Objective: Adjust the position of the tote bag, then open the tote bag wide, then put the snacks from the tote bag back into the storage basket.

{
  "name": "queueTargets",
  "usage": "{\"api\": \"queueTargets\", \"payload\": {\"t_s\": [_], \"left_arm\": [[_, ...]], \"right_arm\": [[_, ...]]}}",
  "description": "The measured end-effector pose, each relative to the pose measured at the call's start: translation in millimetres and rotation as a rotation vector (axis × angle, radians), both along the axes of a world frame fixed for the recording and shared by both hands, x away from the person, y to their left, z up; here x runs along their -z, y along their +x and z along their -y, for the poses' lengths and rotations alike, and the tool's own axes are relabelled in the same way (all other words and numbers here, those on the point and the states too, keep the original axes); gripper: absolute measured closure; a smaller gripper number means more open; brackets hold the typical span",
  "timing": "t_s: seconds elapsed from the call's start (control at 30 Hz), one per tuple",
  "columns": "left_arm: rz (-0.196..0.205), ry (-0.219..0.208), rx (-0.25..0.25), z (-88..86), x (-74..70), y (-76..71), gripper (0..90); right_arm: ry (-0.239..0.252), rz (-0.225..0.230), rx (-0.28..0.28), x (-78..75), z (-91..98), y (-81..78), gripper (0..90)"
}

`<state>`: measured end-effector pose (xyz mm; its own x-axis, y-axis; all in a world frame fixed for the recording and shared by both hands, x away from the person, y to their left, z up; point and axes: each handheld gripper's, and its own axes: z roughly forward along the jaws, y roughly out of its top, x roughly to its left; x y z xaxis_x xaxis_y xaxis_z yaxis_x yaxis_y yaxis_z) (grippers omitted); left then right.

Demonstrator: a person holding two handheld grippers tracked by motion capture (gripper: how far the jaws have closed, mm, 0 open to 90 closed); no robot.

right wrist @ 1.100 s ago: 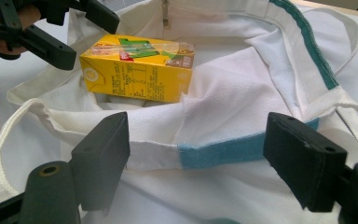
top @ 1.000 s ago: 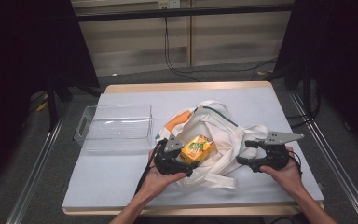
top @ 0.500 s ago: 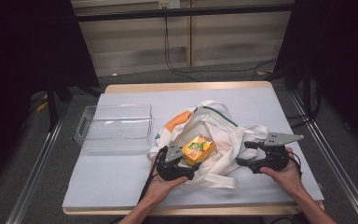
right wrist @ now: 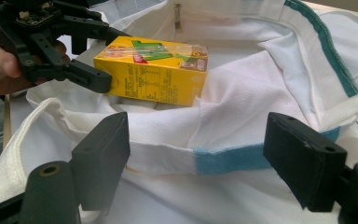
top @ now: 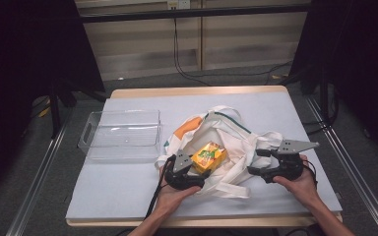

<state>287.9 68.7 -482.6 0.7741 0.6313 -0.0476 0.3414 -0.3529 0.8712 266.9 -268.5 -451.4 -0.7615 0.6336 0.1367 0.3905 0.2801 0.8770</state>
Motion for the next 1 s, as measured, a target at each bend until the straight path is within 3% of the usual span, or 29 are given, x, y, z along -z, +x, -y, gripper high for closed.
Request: {"api": "queueTargets", "payload": {"t_s": [0.13, 0.47, 0.73, 0.83, 1.0], "left_arm": [[-0.024, -0.013, -0.01, 2.3, -1.0, 0.4, 26.6], [-0.061, -0.054, 0.045, -0.2, -15.4, 4.1, 27.0], [-0.066, -0.05, 0.114, -6.6, -32.7, 4.6, 27.1], [-0.071, -0.031, 0.118, -10.9, -35.4, 5.6, 27.0], [-0.099, -0.079, 0.123, -21.8, -45.2, 9.0, 27.0]], "right_arm": [[0.002, 0.004, -0.003, 0.7, -0.9, 0.2, 22.8], [0.012, 0.021, 0.007, -0.9, 2.5, -6.6, 22.6], [0.024, 0.035, 0.012, -2.9, 4.2, -9.4, 22.2], [0.03, 0.04, 0.017, -3.6, 5.0, -9.8, 22.2], [0.031, 0.056, 0.027, -6.5, 5.8, -15.5, 22.2]]}}
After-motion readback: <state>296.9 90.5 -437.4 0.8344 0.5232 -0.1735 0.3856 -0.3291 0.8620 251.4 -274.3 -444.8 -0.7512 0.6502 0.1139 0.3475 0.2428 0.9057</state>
